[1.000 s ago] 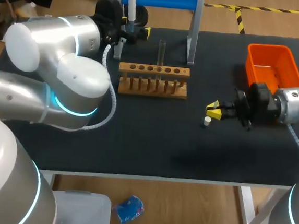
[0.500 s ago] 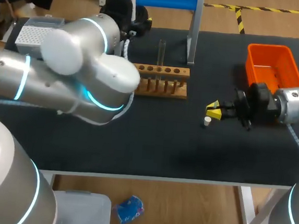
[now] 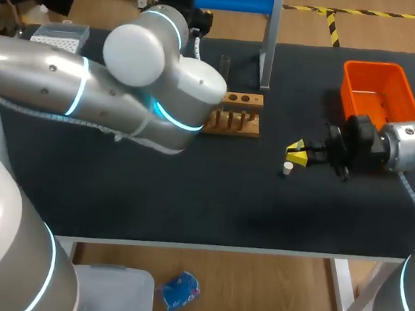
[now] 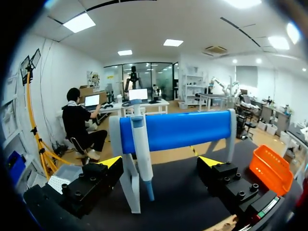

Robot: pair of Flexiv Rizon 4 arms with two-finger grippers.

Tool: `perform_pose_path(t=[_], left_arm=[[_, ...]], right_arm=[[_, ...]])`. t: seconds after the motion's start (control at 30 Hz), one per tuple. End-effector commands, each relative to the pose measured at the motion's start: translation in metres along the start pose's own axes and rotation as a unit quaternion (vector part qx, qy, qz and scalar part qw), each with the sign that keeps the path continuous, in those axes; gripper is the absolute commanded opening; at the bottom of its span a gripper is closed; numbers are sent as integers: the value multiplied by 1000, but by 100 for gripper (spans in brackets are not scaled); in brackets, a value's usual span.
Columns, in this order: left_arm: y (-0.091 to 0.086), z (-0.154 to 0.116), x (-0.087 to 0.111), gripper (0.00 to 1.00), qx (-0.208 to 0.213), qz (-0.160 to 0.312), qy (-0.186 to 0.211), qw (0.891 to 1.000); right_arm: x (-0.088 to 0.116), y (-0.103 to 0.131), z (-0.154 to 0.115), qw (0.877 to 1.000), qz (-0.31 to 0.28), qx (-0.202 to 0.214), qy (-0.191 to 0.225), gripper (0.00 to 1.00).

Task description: Invert the test tube, pick up the pipette, mount the tip to pipette, aspirate from beaker and dispense into the tube, eject the tip, return the pipette, and cap with the stopper.

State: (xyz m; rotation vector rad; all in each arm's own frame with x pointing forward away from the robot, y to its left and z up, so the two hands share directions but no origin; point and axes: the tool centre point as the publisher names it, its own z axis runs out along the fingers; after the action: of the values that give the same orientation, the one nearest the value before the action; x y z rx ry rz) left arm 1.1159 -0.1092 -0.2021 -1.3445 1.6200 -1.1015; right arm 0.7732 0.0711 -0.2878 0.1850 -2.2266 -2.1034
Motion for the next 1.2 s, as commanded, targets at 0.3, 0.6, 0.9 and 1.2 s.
perform_pose_path(t=[0.3, 0.6, 0.9, 1.2], left_arm=[[0, 20, 1, 100, 3, -2, -52, 999], [0, 20, 1, 100, 3, -2, -52, 999], [1, 30, -1, 77, -4, -10, -39, 999], [3, 37, -9, 74, -8, -12, -44, 999]], right_arm=[[1, 1, 0, 1000, 0, 1, 0, 0], [1, 1, 0, 1000, 0, 1, 0, 0], [1, 1, 0, 1000, 0, 1, 0, 0], [1, 1, 0, 1000, 0, 1, 0, 0]])
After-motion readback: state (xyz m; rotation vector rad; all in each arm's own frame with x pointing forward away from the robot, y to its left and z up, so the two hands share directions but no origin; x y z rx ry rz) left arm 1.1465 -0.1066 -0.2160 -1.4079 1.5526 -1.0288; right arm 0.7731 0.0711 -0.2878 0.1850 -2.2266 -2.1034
